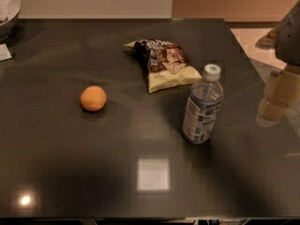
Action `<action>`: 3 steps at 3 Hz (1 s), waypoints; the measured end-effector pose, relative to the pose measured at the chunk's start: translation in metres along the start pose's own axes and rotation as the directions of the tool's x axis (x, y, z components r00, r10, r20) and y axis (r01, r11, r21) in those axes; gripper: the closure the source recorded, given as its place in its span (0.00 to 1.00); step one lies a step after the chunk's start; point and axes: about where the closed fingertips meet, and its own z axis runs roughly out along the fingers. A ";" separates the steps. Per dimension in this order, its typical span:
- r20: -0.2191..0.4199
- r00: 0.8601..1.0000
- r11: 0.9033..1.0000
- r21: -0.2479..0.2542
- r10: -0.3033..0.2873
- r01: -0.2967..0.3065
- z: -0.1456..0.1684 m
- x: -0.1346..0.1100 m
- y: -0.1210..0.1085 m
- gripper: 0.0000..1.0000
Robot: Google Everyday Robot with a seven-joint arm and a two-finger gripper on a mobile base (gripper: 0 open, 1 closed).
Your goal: Knock blue plastic bottle over
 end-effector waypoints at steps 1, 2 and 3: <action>0.000 1.000 1.000 0.000 0.000 0.000 0.000 0.000 0.000 0.00; 0.034 0.999 1.000 -0.018 -0.004 0.004 0.004 -0.007 -0.002 0.00; 0.117 0.993 0.998 -0.062 -0.003 0.010 0.015 -0.017 -0.002 0.00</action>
Offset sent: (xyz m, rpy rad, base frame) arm 0.0096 0.0133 -0.0104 0.0804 0.0419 0.0380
